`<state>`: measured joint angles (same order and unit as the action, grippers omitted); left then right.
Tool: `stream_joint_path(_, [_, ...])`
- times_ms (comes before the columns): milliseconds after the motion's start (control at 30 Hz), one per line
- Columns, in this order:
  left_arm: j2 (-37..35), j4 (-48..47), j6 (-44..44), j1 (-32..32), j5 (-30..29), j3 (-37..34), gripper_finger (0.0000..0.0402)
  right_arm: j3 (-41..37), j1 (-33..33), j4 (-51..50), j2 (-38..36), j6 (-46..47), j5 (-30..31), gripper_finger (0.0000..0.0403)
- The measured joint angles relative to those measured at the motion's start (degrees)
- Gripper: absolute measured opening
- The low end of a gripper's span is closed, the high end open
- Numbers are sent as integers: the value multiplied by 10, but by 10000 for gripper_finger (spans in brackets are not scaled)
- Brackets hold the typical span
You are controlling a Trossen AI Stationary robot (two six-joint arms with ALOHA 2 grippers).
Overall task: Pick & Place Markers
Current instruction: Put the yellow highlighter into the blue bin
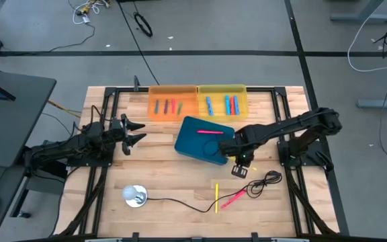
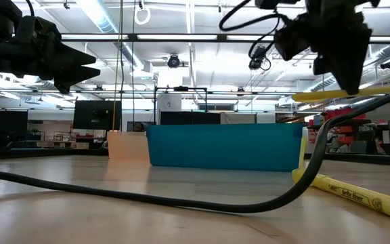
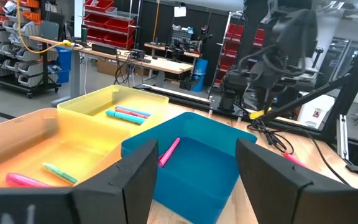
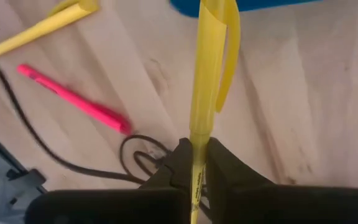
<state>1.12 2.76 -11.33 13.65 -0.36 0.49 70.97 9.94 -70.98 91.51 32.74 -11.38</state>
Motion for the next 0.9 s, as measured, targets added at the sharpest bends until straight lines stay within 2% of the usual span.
stream_joint_path(367, [0,0,0,0,0,0,222,75,-68,-30,52,-94,5,18])
stream_joint_path(900, [0,0,0,0,0,0,222,301,-157,-85,213,-198,29,18])
